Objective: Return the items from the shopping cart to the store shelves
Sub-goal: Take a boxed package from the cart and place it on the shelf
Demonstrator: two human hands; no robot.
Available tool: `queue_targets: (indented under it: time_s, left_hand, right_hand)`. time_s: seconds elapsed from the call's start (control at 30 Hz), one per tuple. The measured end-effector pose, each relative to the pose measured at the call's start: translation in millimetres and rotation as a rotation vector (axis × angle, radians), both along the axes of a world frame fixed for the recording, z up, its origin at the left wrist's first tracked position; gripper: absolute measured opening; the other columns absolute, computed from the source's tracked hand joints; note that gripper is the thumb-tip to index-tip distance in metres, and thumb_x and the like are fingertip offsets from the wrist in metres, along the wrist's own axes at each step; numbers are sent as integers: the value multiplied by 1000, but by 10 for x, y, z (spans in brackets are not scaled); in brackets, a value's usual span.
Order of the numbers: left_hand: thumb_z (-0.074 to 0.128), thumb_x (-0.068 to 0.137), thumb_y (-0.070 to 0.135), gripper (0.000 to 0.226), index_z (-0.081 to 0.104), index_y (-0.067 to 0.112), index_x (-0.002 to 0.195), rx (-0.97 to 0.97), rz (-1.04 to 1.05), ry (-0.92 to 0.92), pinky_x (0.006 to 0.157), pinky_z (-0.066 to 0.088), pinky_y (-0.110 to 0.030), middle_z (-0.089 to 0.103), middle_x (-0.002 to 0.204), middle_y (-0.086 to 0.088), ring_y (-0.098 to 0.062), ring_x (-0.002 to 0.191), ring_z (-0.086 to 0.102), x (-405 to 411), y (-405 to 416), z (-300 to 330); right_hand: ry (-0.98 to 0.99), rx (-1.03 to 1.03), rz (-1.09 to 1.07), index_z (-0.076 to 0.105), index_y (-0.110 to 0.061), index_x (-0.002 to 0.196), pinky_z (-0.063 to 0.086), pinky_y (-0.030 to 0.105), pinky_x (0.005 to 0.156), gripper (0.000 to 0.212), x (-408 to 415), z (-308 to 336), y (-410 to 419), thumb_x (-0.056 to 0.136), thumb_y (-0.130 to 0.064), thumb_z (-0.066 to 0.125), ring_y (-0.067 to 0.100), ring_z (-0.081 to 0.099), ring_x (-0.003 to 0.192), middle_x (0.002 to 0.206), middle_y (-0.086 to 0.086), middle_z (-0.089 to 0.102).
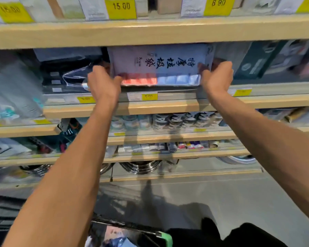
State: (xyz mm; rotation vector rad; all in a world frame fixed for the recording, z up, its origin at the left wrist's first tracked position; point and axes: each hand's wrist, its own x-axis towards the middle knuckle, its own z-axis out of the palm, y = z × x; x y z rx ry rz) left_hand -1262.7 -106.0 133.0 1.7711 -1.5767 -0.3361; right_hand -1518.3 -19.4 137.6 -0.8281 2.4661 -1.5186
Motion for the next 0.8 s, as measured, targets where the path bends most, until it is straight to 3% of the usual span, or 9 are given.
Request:
queue_targets:
  time_s: [0.13,0.3,0.37,0.4,0.5,0.6,0.7,0.73,0.8]
  left_hand:
    - [64,81,7,26,64,-2,106,58,-17,-148,85,51,-43,66,107,-26,-44,103,62,-169,-5,-121]
    - [61,87,7,62,33,-2,141,152,-84,-177,100,43,-40,50,137,-24,-39,126,51,-322,-304,-86]
    - [59,91,8,71,19,-7,148,288,-113,-225,105,39,-37,40,147,-23,-35,136,43,-429,-402,-25]
    - [55,94,12,68,19,-7,149,338,-137,-218,107,37,-37,37,149,-22,-35,138,40,-474,-426,-16]
    - [43,100,20,58,26,-2,151,415,-200,-189,110,34,-40,35,152,-21,-36,139,38,-543,-428,-77]
    - [41,100,13,55,25,-2,150,376,-298,-191,112,31,-37,30,155,-23,-36,141,32,-592,-374,-104]
    - [41,98,7,50,36,5,148,300,-345,-141,110,32,-32,34,154,-19,-31,142,33,-623,-248,-45]
    - [41,97,9,43,48,0,139,318,-348,-154,106,37,-33,43,148,-21,-33,136,41,-629,-213,-49]
    - [42,96,12,36,60,-6,121,324,-375,-163,96,42,-34,56,132,-23,-36,121,52,-634,-115,-25]
  right_hand:
    - [44,67,81,69,-8,112,51,33,93,40,26,-4,-166,80,-31,78,28,63,109,114,12,70]
    - [119,354,307,55,-2,127,49,33,90,38,105,-93,-414,91,-14,56,30,60,110,124,15,63]
    - [97,420,360,41,-3,141,45,30,89,49,147,-48,-530,94,-13,53,30,55,119,138,14,53]
    - [72,447,390,31,-4,148,45,31,96,58,158,-18,-595,95,-13,53,31,50,129,147,14,45]
    - [-6,439,472,19,-7,154,40,34,109,69,209,25,-679,95,-11,54,32,42,138,154,14,37]
    - [-91,326,454,37,-9,143,48,34,94,53,214,-74,-612,93,-10,52,28,55,120,135,9,55]
    - [-42,258,379,54,-3,125,42,28,72,37,245,-144,-463,90,-15,53,24,57,93,106,8,62]
    - [23,219,336,57,-1,121,43,26,70,36,267,-144,-419,88,-15,56,23,58,88,102,7,63]
    - [119,67,258,53,-2,123,48,28,78,43,383,-98,-291,83,-13,65,21,58,93,114,9,60]
